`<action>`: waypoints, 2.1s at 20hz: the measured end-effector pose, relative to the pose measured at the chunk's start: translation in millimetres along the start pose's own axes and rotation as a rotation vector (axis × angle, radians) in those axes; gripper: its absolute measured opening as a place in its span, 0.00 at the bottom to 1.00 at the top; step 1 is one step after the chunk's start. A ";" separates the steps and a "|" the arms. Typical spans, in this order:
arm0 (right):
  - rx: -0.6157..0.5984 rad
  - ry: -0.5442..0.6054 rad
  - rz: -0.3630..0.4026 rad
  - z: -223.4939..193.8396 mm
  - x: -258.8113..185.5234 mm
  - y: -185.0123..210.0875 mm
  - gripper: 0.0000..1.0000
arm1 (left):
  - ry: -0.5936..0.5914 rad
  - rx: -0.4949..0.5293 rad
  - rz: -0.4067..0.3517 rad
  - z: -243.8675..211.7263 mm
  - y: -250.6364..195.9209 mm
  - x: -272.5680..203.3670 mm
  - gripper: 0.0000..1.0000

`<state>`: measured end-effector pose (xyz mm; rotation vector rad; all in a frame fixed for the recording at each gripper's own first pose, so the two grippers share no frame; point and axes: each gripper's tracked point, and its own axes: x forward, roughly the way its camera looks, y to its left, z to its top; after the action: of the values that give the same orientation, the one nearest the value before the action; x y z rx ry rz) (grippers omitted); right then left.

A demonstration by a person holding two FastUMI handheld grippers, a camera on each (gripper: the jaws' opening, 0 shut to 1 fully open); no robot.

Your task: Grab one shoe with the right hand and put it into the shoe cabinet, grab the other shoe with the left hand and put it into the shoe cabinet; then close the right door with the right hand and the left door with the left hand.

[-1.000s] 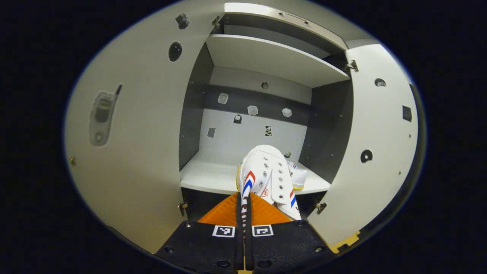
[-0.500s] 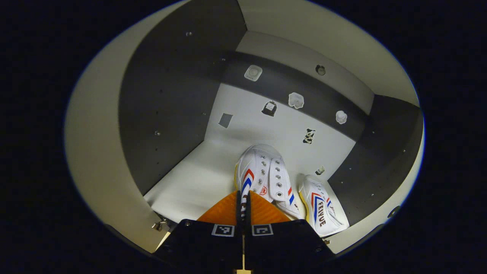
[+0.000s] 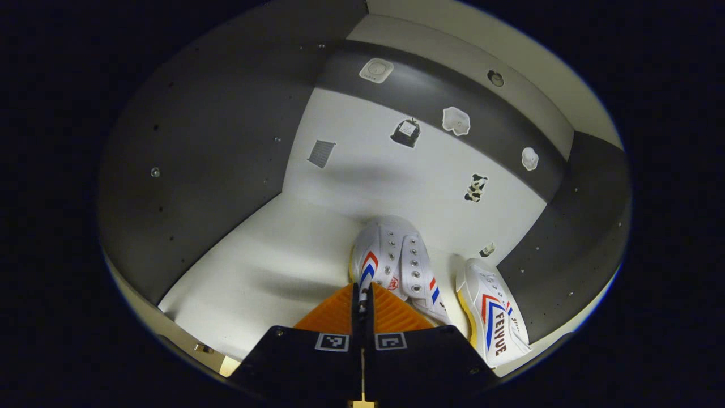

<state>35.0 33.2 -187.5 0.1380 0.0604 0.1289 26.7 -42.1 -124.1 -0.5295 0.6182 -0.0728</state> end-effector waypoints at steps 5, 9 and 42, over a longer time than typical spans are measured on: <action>-0.007 0.008 -0.007 -3.8 2.8 0.2 0.97 | 0.032 0.044 -0.002 -5.1 -0.6 2.6 0.02; -0.033 0.002 -0.043 -2.3 3.1 -6.3 0.99 | 0.051 0.092 0.011 -5.6 1.7 0.1 0.03; -0.198 -0.055 -0.140 94.3 -61.8 -58.5 0.99 | -0.483 0.474 -0.091 -82.9 81.0 -433.0 0.98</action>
<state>-12.5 -45.0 -99.4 -0.0606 0.0022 -0.0093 -381.5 85.8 9.9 -0.1026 0.0925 -0.1671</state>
